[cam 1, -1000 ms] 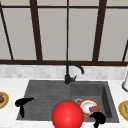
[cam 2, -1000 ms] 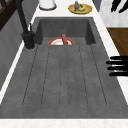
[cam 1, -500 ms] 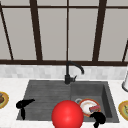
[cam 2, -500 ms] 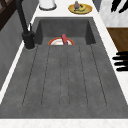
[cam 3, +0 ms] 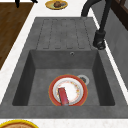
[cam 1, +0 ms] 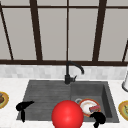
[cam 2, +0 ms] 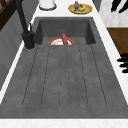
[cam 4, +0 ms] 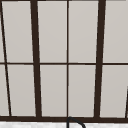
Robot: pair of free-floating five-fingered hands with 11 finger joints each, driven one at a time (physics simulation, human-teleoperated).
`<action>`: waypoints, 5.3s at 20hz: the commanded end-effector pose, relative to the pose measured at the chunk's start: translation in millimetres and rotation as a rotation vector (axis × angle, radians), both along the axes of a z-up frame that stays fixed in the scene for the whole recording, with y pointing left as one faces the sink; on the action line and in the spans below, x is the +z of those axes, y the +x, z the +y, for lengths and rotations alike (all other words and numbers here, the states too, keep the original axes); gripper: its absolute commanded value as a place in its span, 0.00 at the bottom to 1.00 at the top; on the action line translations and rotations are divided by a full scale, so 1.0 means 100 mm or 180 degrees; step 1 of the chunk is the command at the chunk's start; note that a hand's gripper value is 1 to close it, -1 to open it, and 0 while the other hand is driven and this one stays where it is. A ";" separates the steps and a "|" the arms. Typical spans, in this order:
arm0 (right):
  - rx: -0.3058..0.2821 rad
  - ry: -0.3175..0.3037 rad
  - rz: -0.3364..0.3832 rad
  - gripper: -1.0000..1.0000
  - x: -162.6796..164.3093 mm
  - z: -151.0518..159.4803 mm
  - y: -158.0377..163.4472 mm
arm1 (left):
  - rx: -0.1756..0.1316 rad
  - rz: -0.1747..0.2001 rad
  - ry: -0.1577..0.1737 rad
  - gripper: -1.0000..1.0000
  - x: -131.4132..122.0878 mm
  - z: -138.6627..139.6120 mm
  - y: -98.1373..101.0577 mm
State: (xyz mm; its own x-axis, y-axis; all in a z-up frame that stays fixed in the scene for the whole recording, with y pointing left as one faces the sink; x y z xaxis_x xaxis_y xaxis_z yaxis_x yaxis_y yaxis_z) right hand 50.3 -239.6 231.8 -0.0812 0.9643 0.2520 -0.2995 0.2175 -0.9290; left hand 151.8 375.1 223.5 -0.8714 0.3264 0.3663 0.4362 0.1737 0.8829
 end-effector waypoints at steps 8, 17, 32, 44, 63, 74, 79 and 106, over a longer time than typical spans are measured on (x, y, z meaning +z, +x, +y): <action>0.0000 0.0000 0.0000 0.50 0.00 0.00 0.00 | 0.0372 0.0008 0.0147 0.00 0.00 -0.15 -0.26; 0.0000 0.0000 0.0000 0.50 0.00 0.00 0.00 | 0.0479 -0.0031 0.0160 0.00 0.04 -0.35 -0.47; 0.0000 0.0000 0.0000 0.50 0.00 0.00 0.00 | 0.0406 -0.0018 0.0244 0.00 0.03 -0.82 -0.73; 0.0000 0.0000 0.0000 0.50 0.00 0.00 0.00 | 0.0656 -0.0006 0.0231 0.00 -0.09 -0.96 -0.51; 0.0000 0.0000 0.0000 0.50 0.00 0.00 0.00 | 0.0872 0.0012 0.0590 0.00 -0.43 -0.97 -0.37; 0.0302 0.0025 0.0001 0.00 0.00 -0.11 0.05 | 0.0671 -0.0078 0.0461 0.50 -0.40 -0.97 -0.40; 0.0219 0.0058 -0.0219 0.00 0.02 -0.09 0.44 | 0.0692 -0.0101 0.0449 0.50 -0.40 -0.97 -0.40; -0.0081 -0.0298 -0.1507 0.00 -0.14 0.76 2.44 | 0.0726 -0.0128 0.0430 0.50 -0.41 -0.98 -0.39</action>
State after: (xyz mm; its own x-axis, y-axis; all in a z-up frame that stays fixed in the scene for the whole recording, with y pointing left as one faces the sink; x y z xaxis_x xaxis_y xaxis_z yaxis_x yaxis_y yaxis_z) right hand 273.8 -175.6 217.6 -0.1589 0.9740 0.1617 0.1069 0.1798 -0.9779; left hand 112.8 277.3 182.8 -0.9315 0.0703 0.3568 0.3634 0.1429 0.9206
